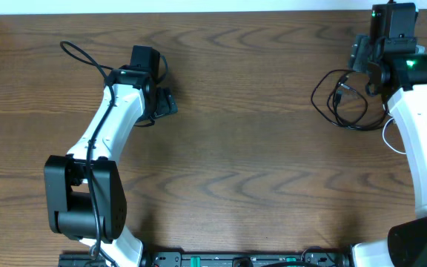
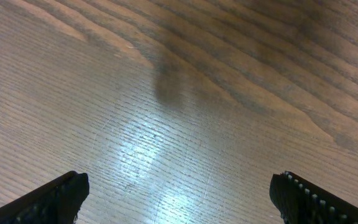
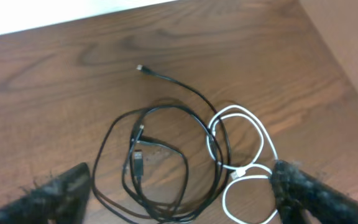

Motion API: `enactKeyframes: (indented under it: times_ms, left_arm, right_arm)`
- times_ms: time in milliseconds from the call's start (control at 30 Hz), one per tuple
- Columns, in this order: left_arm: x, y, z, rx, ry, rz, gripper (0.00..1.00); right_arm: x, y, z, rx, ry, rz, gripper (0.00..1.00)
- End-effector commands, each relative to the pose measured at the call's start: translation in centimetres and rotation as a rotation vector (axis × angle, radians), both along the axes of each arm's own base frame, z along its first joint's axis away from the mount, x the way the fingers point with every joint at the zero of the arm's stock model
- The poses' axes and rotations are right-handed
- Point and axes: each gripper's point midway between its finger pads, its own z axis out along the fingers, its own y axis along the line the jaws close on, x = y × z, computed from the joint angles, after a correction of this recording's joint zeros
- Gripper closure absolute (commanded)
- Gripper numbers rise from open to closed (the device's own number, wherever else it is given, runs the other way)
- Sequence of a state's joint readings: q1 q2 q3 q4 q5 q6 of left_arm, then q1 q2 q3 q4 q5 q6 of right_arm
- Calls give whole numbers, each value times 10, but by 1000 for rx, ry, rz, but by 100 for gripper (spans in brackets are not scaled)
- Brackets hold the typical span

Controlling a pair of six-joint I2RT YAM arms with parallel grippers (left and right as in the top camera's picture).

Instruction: Untangle cables

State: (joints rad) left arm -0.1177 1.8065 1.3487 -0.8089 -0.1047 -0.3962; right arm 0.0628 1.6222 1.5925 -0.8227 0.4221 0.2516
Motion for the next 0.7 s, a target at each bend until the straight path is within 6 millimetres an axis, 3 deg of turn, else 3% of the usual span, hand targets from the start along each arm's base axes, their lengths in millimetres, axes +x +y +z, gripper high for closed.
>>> enactKeyframes:
  times_ms: [0,167,333,667]
  left_arm:
    - [4,4,13,10,-34,16,2]
    - [4,4,13,10,-34,16,2]
    - [4,4,13,10,-34,16,2]
    - [4,4,13,10,-34,16,2]
  right_arm:
    - [2,8,0,45,-1,32,1]
    - [-4,30,-18,150,62,121,1]
    - [-17,62,-55,298,154,227,1]
    - [-39,88,-131,414,251,300,1]
